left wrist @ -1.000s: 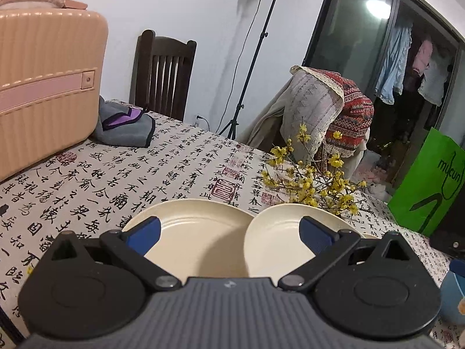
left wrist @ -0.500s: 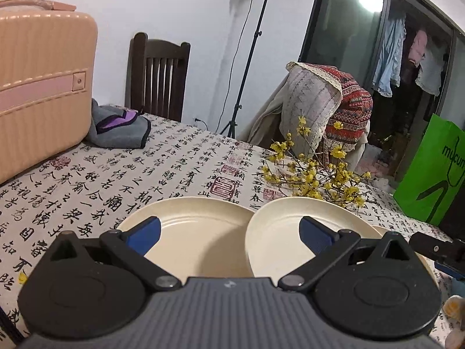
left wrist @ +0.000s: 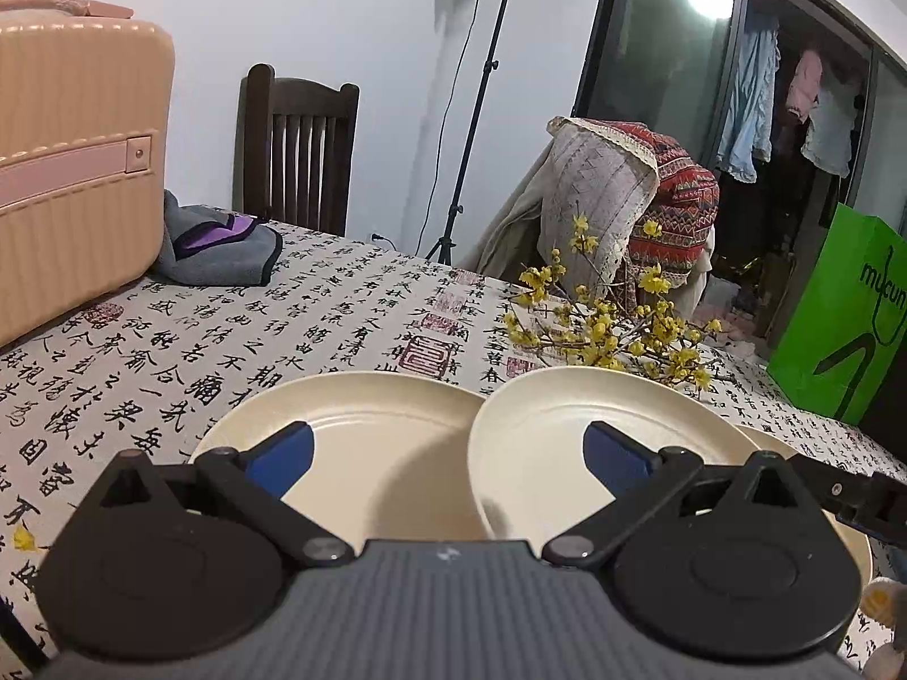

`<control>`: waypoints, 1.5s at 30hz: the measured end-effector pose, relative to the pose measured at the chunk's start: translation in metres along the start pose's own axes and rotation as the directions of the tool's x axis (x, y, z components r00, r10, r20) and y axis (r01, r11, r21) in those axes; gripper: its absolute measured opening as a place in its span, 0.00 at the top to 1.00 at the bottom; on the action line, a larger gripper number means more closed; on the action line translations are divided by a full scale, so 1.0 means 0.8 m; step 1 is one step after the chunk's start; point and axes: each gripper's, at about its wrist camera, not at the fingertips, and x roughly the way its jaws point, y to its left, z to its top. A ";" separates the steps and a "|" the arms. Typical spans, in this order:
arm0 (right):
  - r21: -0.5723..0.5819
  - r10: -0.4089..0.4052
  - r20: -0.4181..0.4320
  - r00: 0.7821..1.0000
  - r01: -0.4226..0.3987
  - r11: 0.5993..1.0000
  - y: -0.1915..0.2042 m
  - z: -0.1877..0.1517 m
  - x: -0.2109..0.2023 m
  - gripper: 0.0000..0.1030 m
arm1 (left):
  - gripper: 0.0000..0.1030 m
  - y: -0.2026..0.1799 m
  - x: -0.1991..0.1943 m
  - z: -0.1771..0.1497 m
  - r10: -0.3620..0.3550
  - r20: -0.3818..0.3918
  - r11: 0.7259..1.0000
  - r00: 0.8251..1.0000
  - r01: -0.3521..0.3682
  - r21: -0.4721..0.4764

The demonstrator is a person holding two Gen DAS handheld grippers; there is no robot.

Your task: Organize plates and bowls

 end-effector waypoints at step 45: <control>-0.025 0.047 -0.086 0.995 -0.050 0.998 0.009 -0.018 0.019 0.61 | 0.68 -0.008 0.023 -0.013 -0.104 -0.111 0.994 0.988 0.107 0.018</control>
